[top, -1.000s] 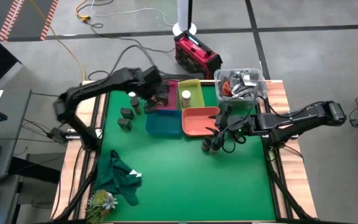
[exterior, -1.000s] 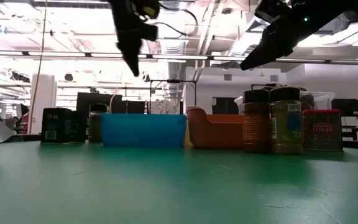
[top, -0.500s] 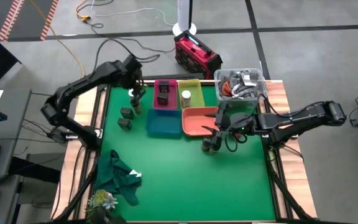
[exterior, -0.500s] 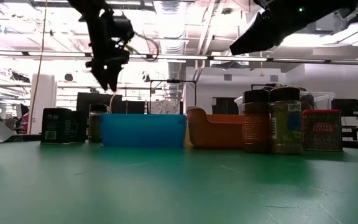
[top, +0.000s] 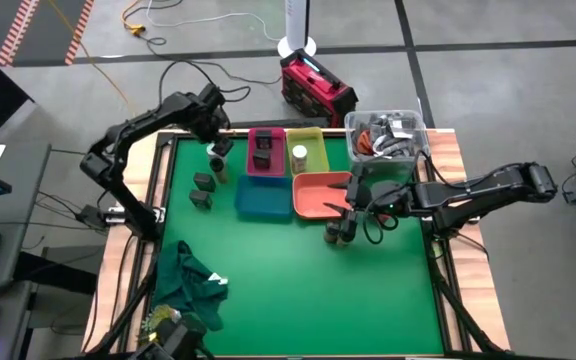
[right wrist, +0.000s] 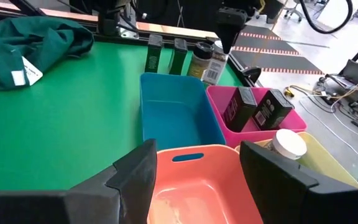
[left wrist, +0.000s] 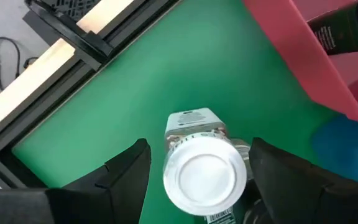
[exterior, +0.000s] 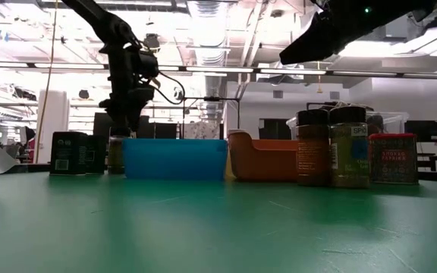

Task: Sort spices by type
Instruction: Put the white seasoning bottle into the yellow bin

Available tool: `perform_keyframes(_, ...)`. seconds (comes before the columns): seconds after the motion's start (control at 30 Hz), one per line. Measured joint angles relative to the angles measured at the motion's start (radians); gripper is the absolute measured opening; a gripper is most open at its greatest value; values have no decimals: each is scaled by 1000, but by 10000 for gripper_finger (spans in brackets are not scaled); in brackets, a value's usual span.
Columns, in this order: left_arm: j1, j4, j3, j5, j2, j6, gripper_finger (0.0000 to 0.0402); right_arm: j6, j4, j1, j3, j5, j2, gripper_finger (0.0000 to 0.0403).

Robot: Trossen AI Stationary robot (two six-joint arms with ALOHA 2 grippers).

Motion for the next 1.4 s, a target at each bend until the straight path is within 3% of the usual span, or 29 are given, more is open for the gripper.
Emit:
perform_keyframes(0.8,-4,-13,0,-13,1,165,261,0,13,0,0,-1,0,260)
perform_keyframes(1.07,-4,5,7,-64,1,98,261,-4,14,0,0,-2,0,260)
perform_keyframes(1.4,-9,-99,103,-25,0,126,261,-8,18,0,0,-2,0,260)
